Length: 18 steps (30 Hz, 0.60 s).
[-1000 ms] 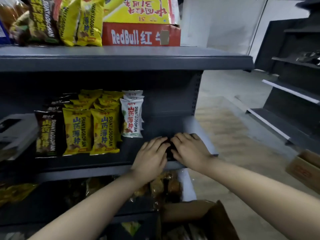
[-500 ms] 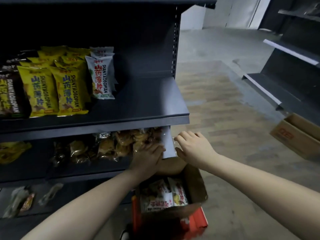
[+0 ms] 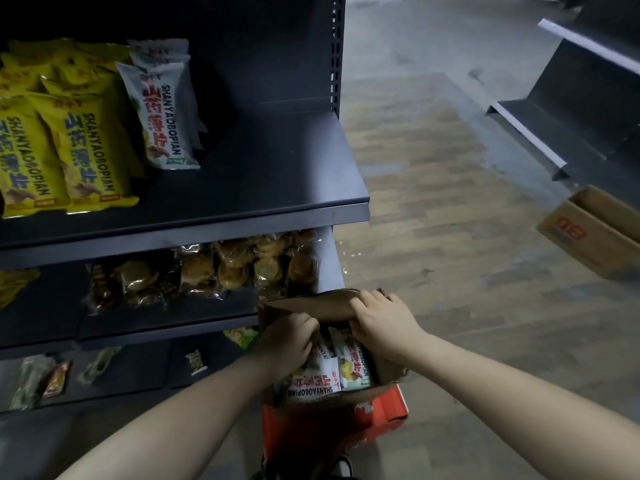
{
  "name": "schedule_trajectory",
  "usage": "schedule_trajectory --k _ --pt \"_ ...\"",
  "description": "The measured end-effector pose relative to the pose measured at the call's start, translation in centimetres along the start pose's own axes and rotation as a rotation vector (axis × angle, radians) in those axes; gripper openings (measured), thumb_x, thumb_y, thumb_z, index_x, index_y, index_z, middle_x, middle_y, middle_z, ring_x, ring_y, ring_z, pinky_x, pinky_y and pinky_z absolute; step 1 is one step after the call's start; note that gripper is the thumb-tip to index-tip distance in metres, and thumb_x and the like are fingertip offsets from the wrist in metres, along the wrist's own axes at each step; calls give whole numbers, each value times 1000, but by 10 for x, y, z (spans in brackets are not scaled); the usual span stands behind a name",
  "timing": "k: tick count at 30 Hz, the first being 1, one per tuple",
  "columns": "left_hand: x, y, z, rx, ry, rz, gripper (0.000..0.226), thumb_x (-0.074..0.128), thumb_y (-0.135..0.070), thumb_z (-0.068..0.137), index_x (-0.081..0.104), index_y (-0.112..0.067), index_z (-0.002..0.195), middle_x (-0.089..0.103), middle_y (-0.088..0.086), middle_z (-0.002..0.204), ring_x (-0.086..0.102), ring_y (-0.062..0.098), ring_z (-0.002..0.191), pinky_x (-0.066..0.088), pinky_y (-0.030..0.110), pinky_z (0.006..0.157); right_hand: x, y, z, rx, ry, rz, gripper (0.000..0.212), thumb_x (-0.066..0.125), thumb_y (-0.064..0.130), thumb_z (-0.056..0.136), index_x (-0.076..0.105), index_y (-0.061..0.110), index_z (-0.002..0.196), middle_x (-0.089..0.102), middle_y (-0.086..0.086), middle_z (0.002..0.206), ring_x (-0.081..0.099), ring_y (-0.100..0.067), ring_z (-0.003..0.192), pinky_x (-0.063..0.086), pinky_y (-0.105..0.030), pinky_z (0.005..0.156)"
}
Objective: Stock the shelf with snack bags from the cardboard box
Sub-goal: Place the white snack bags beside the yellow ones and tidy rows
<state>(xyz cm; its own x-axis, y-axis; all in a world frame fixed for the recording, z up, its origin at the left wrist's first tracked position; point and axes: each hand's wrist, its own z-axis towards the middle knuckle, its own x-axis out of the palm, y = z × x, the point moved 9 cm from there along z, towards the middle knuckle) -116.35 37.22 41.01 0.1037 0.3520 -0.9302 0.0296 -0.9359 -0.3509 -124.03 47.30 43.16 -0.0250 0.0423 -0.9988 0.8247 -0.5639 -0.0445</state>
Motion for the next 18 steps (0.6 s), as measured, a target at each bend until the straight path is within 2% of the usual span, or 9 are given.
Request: schedule_trajectory --k 2,6,9,11,15,18 --pt "18 5 4 -18 70 10 22 48 -11 88 59 -8 107 58 7 109 54 23 101 45 32 85 15 0 0 14 51 33 30 39 38 72 57 14 78 59 -2 76 62 -26 68 45 -32 52" --pt "62 20 8 -153 281 41 25 45 -19 93 54 -9 114 54 11 115 52 28 106 45 36 88 51 -1 -3 53 185 103 27 49 34 86 56 12 99 60 -6 97 59 -29 90 44 -36 65" --pt "89 27 8 -215 417 90 26 45 -24 94 51 -10 116 51 12 119 51 31 110 44 37 88 71 5 -6 27 243 132 19 54 19 84 55 8 99 57 -10 96 59 -34 88 38 -37 58" --pt "104 34 7 -245 493 122 29 44 -24 95 49 -10 121 52 13 122 52 32 112 44 37 87 90 10 -8 7 300 165 24 50 15 87 51 5 108 53 -12 105 54 -33 97 34 -36 60" --pt "133 46 7 -285 574 140 30 42 -15 94 52 -10 122 56 12 124 56 31 112 46 35 86 140 10 -11 77 506 315 32 50 14 91 44 4 120 47 -14 115 50 -33 106 46 -41 78" --pt "157 55 10 -319 598 155 31 42 -11 92 55 -8 120 62 10 120 60 29 107 48 33 83 176 3 -10 176 633 402 35 51 12 91 43 2 124 47 -18 119 51 -37 109 44 -40 87"
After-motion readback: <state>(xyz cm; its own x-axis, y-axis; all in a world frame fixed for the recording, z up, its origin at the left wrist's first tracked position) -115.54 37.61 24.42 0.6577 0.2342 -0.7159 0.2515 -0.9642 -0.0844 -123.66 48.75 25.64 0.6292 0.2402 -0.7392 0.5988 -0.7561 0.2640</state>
